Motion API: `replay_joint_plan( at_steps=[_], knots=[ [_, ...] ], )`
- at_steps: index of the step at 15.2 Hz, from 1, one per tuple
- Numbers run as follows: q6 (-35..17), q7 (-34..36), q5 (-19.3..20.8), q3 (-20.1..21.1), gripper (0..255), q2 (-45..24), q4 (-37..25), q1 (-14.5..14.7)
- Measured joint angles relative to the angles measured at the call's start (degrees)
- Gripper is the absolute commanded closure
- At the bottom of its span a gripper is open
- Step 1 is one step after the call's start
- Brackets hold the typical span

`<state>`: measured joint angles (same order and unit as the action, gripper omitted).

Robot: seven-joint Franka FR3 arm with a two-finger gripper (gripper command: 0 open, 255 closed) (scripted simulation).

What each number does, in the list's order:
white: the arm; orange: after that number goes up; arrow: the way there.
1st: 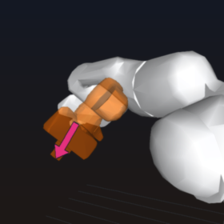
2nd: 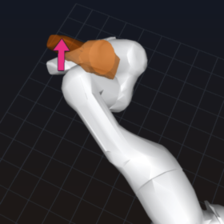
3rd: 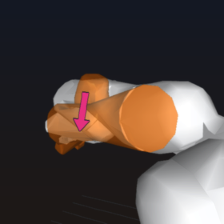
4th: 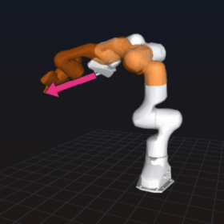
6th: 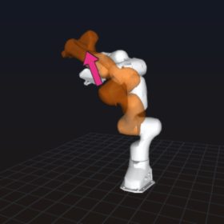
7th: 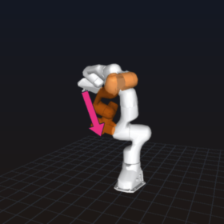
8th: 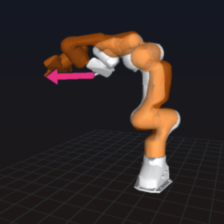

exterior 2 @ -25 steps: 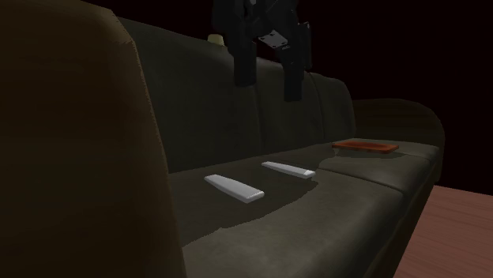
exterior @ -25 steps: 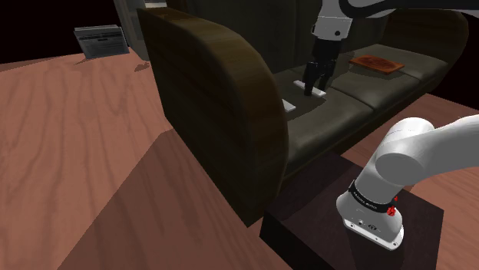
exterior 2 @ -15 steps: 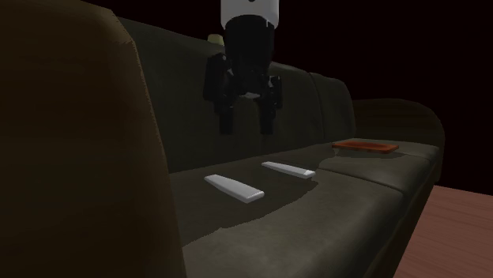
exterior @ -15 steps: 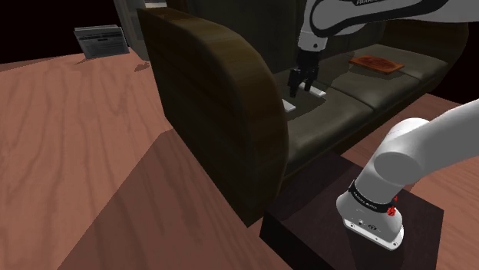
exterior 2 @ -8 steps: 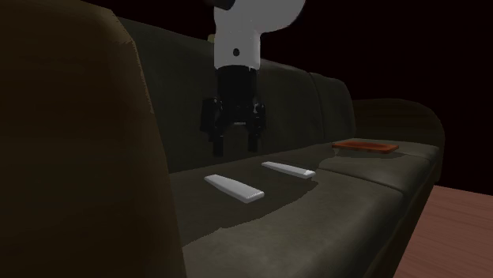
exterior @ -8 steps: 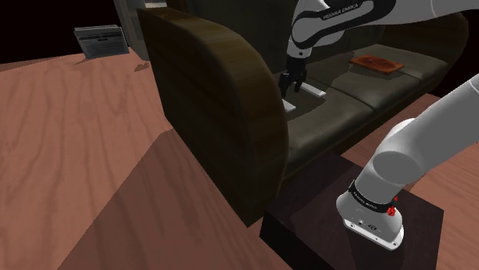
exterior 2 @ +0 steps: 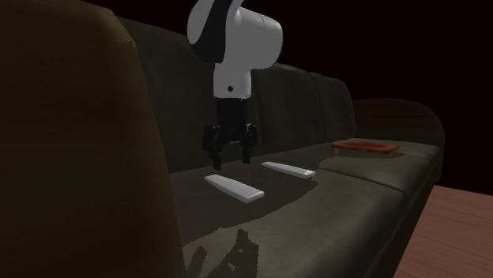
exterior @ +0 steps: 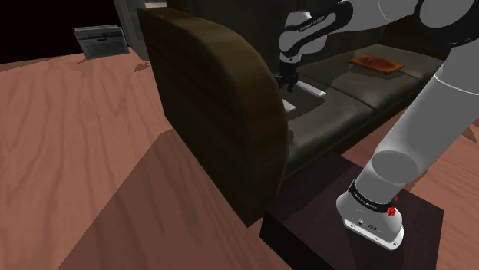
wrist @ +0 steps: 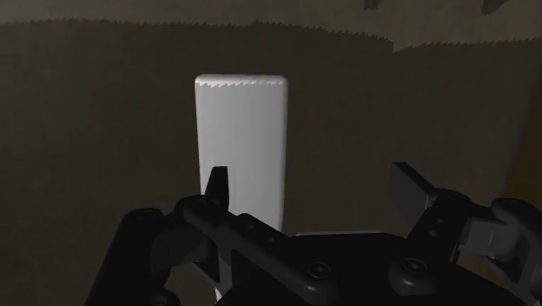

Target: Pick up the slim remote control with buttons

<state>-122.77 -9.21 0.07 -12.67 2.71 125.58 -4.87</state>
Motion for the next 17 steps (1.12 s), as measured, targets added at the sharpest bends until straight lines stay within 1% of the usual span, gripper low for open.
replay_joint_plan(
  at_steps=[6,14,15,17],
  knots=[
    [-3.53,-2.85,-2.45,-1.24,0,-12.29,-9.52,-1.65],
    [-8.35,-3.61,-3.62,-1.0,0,-16.13,-8.52,-2.0],
    [-8.52,-3.64,-3.64,-1.0,255,-16.16,-8.39,-2.01],
    [-8.64,-3.67,-3.65,-1.01,255,-16.16,-8.31,-2.02]
  ],
)
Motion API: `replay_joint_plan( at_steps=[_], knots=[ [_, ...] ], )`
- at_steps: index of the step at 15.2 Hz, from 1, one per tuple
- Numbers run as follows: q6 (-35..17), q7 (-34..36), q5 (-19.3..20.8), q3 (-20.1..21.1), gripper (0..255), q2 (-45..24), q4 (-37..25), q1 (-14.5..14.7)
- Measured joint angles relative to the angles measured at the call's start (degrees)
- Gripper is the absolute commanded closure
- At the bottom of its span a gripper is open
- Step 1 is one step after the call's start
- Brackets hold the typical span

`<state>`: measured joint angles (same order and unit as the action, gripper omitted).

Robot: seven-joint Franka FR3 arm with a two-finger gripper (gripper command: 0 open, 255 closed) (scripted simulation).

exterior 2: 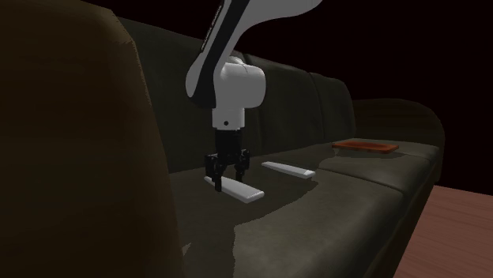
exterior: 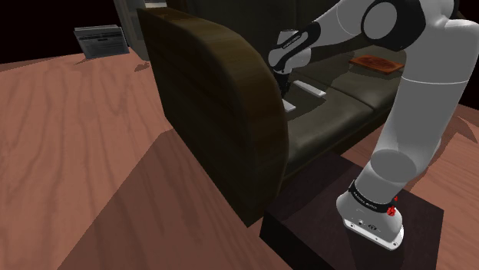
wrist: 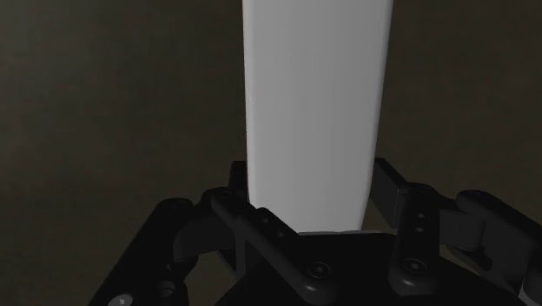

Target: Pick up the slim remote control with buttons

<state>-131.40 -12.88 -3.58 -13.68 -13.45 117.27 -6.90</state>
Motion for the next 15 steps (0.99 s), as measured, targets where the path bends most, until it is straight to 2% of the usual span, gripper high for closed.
replay_joint_plan(
  at_steps=[8,15],
  knots=[
    [-0.02,-0.01,-0.02,0.0,255,-0.01,-0.01,-0.01],
    [4.1,0.63,0.91,-0.23,255,2.62,-1.55,0.25]
  ],
)
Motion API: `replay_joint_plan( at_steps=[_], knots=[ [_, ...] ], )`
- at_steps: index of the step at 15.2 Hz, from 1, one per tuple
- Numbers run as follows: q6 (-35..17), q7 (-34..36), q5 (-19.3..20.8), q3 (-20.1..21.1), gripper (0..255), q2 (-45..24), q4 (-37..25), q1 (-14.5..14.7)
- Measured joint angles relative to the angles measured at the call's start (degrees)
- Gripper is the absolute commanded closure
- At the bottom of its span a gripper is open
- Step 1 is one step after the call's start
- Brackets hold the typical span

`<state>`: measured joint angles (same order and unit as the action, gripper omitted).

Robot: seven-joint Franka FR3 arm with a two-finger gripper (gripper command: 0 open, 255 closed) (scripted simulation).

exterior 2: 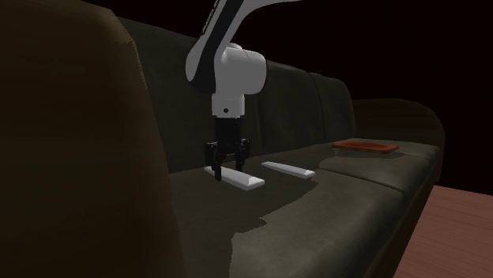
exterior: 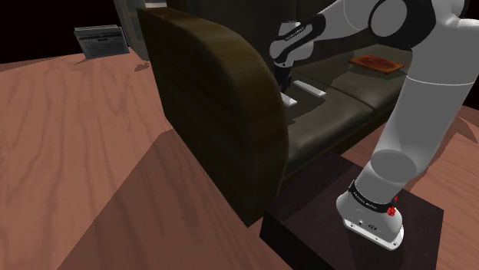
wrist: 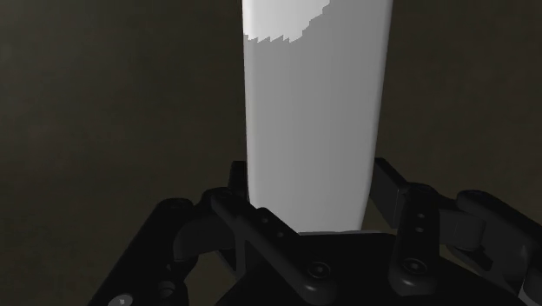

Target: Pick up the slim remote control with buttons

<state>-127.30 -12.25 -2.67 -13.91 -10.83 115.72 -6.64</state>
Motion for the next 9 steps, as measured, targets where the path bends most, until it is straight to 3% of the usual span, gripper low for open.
replay_joint_plan(
  at_steps=[9],
  knots=[
    [6.01,0.56,0.93,-0.2,255,2.81,-3.29,0.16]
  ],
)
